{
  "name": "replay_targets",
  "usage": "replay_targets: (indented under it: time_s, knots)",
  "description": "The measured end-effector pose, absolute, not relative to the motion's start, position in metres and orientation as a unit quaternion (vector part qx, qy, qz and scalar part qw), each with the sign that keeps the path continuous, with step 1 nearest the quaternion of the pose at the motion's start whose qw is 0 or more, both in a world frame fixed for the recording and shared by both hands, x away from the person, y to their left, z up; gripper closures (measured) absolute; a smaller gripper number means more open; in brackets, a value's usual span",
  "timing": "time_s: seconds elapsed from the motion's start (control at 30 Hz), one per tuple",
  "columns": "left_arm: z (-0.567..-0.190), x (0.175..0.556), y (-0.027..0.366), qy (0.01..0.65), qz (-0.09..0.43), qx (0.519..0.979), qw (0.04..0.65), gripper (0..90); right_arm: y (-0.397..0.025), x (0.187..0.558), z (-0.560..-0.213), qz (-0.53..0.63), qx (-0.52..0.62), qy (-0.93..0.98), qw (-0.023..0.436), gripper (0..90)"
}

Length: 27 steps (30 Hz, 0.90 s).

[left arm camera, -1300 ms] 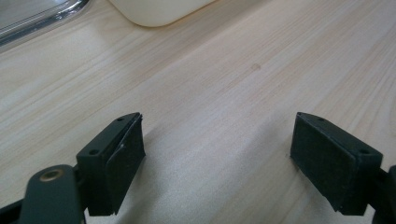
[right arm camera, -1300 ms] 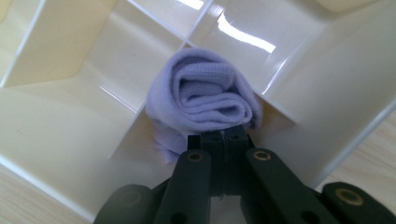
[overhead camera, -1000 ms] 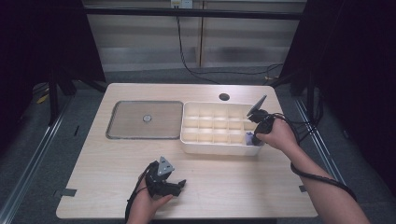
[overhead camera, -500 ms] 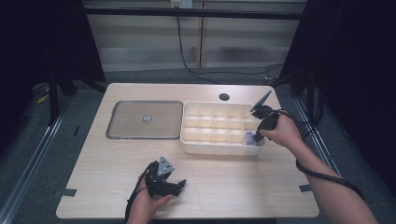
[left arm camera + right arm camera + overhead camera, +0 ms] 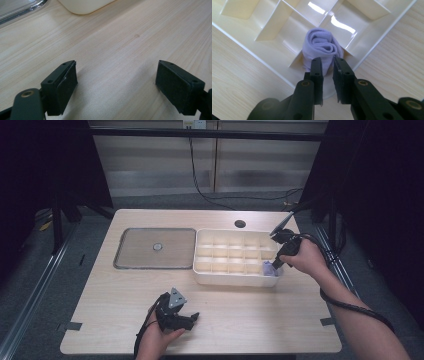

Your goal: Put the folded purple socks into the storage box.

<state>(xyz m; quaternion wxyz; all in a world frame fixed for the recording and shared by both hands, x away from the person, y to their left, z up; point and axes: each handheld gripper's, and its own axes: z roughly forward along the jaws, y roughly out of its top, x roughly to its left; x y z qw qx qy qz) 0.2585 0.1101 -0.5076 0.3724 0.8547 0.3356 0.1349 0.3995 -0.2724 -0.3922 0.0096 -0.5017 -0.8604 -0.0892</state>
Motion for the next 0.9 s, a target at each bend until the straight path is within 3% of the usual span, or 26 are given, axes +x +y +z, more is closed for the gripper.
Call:
replay_targets:
  time_s: [0.37,0.9]
  knots:
    - [-0.508,0.259,0.11,0.335,0.135,0.855,0.372,16.9,-0.271,0.395,-0.385,-0.102,-0.495,-0.863,0.014,56.7]
    - [-0.508,0.259,0.109,0.336,0.134,0.854,0.373,16.9,-0.261,0.379,-0.375,-0.121,-0.47,-0.874,0.012,43.1]
